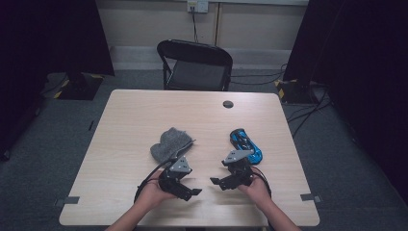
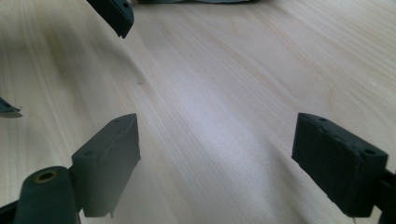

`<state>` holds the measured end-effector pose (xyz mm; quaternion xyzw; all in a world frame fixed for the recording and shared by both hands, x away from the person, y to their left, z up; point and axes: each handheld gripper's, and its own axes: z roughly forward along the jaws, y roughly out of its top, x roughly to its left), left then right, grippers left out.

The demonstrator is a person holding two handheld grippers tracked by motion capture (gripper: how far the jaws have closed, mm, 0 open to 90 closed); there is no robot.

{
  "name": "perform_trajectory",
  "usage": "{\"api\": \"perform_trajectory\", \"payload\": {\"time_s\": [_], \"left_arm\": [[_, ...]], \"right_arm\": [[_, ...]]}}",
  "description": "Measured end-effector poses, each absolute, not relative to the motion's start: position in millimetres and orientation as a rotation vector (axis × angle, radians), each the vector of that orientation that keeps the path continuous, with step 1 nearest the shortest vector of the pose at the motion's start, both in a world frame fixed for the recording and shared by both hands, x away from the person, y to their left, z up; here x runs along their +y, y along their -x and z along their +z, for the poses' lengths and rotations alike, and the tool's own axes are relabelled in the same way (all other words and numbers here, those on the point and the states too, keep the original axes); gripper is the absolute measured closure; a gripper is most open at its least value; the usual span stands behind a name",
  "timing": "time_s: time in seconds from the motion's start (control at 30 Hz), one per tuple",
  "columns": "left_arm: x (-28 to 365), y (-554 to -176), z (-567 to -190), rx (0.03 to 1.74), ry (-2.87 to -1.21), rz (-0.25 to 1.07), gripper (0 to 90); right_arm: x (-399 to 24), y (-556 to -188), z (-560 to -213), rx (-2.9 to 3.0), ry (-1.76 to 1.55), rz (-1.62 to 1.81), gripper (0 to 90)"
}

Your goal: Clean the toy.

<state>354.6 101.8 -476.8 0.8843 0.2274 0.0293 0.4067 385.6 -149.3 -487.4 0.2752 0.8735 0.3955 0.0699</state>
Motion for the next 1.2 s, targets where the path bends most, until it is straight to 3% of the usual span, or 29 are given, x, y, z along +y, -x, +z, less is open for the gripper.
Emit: {"api": "perform_trajectory", "payload": {"time_s": [0.97,1.1,1.2], "left_arm": [[100,-344,-496,0.521,-2.337,0.132,14.8],[99,-342,-499,0.479,-2.333,0.150,12.8],[99,-344,-503,0.458,-2.310,0.152,6.2]], "right_arm": [[-141,-372,-505,2.666,-0.641,1.159,13.6],[-141,-372,-505,2.665,-0.644,1.156,13.3],[-141,-372,-505,2.664,-0.648,1.154,13.0]]}}
